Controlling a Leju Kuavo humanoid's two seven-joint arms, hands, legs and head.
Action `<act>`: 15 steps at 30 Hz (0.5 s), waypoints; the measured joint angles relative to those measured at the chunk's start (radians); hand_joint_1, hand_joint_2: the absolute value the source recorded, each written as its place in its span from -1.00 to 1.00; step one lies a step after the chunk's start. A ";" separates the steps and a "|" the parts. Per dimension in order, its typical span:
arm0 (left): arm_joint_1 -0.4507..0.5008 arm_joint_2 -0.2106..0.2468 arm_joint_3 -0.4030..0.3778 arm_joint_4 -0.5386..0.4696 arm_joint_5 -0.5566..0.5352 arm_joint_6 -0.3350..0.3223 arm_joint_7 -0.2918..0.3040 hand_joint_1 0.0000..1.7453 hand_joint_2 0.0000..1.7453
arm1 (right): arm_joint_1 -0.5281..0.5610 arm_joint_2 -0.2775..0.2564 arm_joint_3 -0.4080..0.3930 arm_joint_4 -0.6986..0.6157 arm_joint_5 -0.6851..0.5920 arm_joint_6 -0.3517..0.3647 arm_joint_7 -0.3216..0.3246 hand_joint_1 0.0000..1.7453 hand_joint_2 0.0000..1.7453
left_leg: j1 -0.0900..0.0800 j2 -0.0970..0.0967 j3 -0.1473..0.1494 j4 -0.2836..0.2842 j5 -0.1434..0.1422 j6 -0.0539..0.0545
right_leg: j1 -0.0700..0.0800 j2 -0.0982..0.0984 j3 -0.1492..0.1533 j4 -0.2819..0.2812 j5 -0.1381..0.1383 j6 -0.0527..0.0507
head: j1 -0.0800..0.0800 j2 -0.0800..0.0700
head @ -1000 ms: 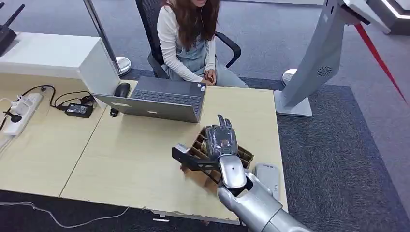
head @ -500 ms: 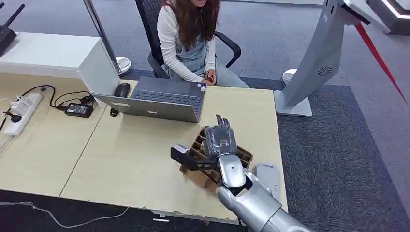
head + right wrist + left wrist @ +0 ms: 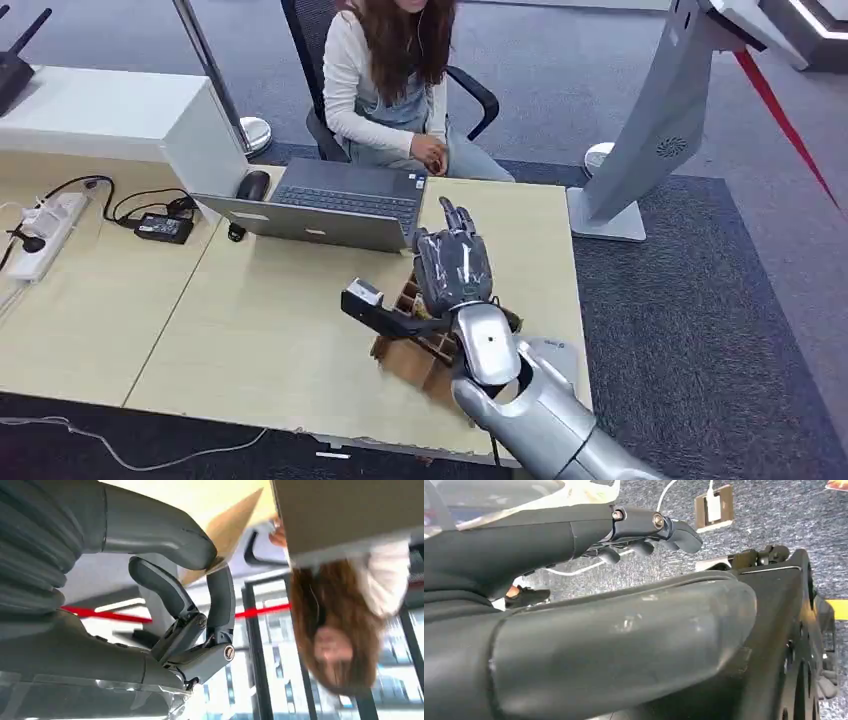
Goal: Pass the card to the sensor for recognition and then transmit it.
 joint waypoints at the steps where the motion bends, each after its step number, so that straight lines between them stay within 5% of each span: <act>1: 0.000 0.000 0.000 0.000 0.000 0.001 -0.002 -1.00 -1.00 | -0.005 -0.006 -0.003 -0.027 0.007 0.008 0.005 1.00 1.00 | 0.000 0.000 0.000 0.000 0.000 0.000 | 0.000 0.000 0.000 0.000 0.000 0.000 | 0.000 0.000; 15: 0.000 0.000 0.000 0.000 0.004 0.008 -0.031 -1.00 -1.00 | -0.104 -0.103 -0.063 -0.412 0.022 0.080 0.052 1.00 1.00 | 0.000 0.000 0.000 0.000 0.000 0.000 | 0.000 0.000 0.000 0.000 0.001 0.000 | 0.000 0.000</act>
